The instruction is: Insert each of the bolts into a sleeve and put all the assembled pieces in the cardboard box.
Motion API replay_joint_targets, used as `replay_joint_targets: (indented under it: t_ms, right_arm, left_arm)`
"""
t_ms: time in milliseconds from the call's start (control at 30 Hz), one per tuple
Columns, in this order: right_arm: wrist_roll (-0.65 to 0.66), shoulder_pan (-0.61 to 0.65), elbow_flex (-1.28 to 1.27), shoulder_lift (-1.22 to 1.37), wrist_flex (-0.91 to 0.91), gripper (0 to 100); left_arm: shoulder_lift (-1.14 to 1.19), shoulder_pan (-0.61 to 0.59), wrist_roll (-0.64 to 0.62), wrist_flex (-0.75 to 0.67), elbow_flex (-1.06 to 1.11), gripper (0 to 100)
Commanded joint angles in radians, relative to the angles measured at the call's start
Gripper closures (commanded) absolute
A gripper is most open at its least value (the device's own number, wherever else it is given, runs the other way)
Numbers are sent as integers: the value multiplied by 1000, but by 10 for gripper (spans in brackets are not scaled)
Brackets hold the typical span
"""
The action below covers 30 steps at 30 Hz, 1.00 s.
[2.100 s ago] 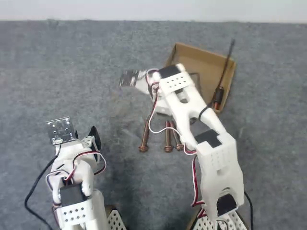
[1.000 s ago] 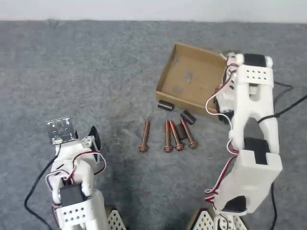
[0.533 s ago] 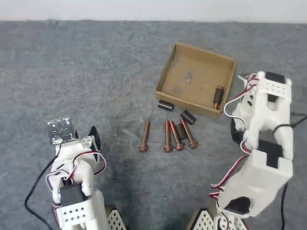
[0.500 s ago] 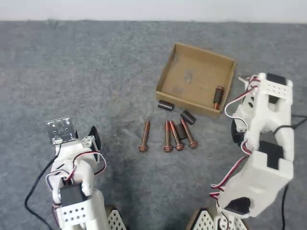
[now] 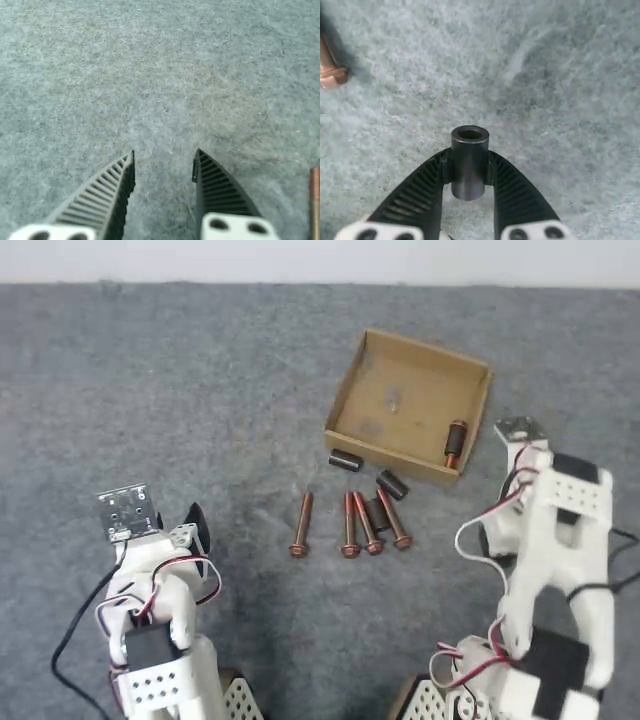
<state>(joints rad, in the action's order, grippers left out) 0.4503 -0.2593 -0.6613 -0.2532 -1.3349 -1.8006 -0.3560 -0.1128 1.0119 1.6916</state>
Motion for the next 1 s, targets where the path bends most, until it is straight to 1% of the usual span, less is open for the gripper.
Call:
replay_joint_targets:
  t_ms: [0, 133, 300, 400, 700, 833, 967]
  right_arm:
    - [-17, -8, -63, -73, 58, 992]
    - [-160, -8, -137, -76, 166, 992]
    - [-258, -5, -244, -76, 320, 992]
    - [-258, -12, -290, -76, 367, 992]
    - [-258, -12, -299, -73, 378, 992]
    - [-258, -12, -301, -73, 384, 992]
    - [-258, -12, -302, -73, 390, 992]
  left_arm:
    - [-23, 2, 15, -34, -7, 818]
    - [-23, 28, 12, -32, -7, 818]
    - [-23, 38, 15, -31, -7, 818]
    - [-23, 40, 15, -3, -7, 819]
    - [-23, 66, 15, -5, -39, 820]
    - [-21, 66, 15, 5, -119, 820]
    - [-21, 68, 17, 55, -243, 839]
